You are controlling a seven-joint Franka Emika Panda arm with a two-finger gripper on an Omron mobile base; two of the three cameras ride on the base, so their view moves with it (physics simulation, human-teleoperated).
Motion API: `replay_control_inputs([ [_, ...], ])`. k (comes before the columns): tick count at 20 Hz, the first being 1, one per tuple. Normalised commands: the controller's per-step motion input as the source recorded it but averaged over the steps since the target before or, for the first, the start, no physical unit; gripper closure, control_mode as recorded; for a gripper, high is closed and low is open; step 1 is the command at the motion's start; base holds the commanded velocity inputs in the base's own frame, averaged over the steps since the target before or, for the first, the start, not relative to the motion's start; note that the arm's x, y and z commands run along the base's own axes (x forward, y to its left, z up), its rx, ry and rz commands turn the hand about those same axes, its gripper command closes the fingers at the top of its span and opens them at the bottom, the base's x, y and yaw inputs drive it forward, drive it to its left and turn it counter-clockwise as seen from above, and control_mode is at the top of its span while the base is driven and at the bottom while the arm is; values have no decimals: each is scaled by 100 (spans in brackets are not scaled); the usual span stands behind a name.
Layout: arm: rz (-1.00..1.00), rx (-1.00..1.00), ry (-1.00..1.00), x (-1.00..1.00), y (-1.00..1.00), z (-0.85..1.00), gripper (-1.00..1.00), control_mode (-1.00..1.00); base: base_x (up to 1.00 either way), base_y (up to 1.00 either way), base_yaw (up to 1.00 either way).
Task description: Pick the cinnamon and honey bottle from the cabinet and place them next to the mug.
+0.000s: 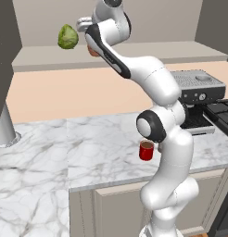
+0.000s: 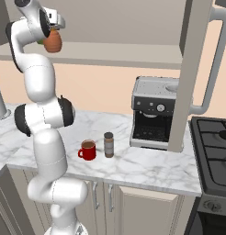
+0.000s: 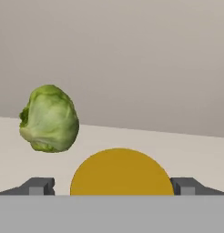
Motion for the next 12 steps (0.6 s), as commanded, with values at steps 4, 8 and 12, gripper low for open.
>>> replay_control_inputs([
  [4, 0, 0, 0, 4, 0, -11, -100, -100, 0, 0, 0],
  [8, 0, 0, 0, 6, 0, -1, -100, -100, 0, 0, 0],
  [12, 0, 0, 0, 0, 0, 0, 100, -100, 0, 0, 0],
])
